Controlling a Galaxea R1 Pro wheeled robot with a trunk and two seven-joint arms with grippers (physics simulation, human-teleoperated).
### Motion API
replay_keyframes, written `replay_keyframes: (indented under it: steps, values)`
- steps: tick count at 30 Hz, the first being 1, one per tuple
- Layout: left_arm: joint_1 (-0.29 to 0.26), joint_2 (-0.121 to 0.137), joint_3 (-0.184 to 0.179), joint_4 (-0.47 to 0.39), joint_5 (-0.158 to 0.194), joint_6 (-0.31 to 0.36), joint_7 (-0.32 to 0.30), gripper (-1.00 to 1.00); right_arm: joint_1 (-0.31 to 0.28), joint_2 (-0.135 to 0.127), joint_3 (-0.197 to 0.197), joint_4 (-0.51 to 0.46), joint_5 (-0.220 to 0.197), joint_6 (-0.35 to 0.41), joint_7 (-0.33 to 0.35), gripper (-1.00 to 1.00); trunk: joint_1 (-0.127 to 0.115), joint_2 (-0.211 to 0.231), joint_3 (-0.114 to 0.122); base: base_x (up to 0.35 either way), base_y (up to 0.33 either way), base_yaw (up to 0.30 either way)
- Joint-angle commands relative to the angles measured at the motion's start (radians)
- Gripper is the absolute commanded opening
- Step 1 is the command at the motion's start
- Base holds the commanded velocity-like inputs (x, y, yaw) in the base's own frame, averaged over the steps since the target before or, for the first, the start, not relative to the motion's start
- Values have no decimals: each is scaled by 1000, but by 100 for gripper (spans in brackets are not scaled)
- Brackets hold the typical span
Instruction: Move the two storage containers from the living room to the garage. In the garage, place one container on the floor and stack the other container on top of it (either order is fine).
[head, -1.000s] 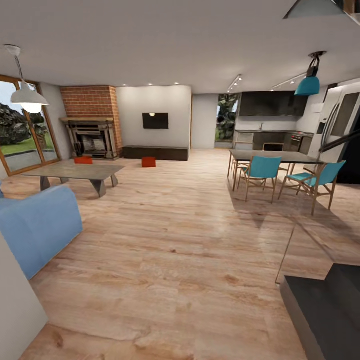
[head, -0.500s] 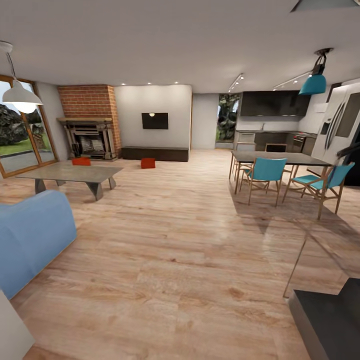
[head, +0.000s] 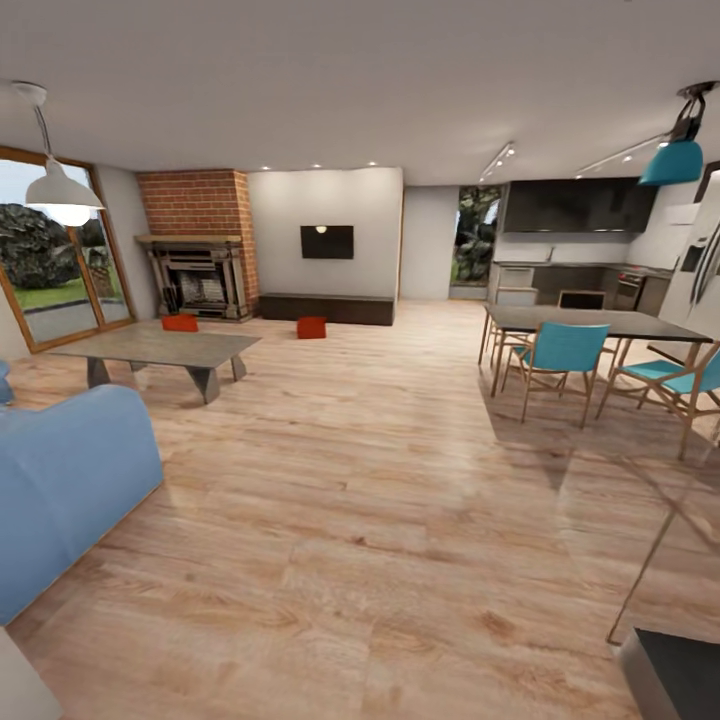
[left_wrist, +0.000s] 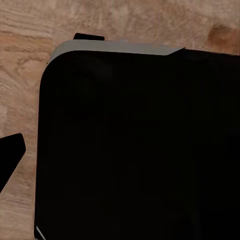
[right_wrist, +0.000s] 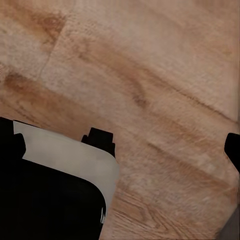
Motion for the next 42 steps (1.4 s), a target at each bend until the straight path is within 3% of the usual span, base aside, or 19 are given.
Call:
replay_keyframes:
  steps: [1, 12, 42]
  values:
    - [0, -1, 3, 0, 8, -2, 0, 100, -1, 0, 8, 3, -1, -6, 1, 100, 1, 0, -1, 321, 0, 248]
    - [0, 0, 3, 0, 8, -2, 0, 100, -1, -1, 7, 3, -1, -6, 1, 100, 1, 0, -1, 322, 0, 232]
    - [0, 0, 2, 0, 9, -1, 0, 100, -1, 1, 8, 3, -1, -2, 3, 100, 1, 0, -1, 322, 0, 4]
